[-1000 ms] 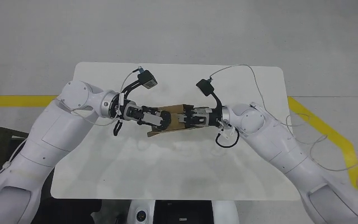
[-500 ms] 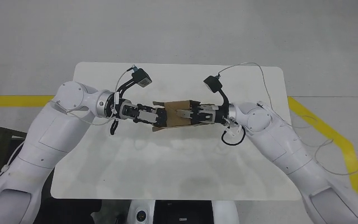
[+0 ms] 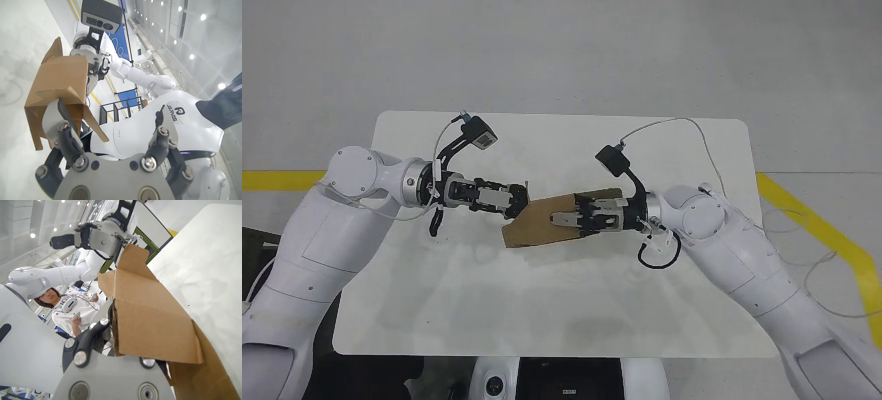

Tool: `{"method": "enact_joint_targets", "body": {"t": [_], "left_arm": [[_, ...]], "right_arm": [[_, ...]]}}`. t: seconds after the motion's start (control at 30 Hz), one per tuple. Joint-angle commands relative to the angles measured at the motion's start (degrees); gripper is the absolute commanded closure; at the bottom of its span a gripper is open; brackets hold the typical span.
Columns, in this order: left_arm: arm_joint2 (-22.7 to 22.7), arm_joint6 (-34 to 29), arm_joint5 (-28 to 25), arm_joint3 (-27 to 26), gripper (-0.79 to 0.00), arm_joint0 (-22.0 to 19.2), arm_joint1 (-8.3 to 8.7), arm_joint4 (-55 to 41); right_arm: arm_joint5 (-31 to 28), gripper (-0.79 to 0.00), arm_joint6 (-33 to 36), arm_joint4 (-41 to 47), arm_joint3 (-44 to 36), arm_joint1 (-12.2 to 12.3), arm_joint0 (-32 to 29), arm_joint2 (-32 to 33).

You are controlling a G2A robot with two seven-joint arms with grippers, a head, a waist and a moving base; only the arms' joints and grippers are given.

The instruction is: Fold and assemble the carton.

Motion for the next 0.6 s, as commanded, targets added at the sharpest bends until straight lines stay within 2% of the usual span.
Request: {"method": "enact_joint_targets", "body": {"t": [0.0, 0.27, 0.57], "left_arm": [[-0.4, -0.1, 0.2, -0.3, -0.785, 0.2, -0.02, 0.0], [-1.2, -0.9, 0.9, -0.9, -0.785, 0.9, -0.33, -0.5], [-2.1, -1.0, 0.9, -1.3, -0.785, 1.7, -0.58, 0.8]], "right_arm": [[0.2, 0.0, 0.8, 0.5, 0.3, -0.4, 0.5, -0.6], [-0.4, 0.0, 1.9, 1.7, 2.4, -1.8, 2.0, -1.9], [-2.3, 0.0, -1.3, 1.4, 3.6, -2.0, 1.0, 0.6]]}}
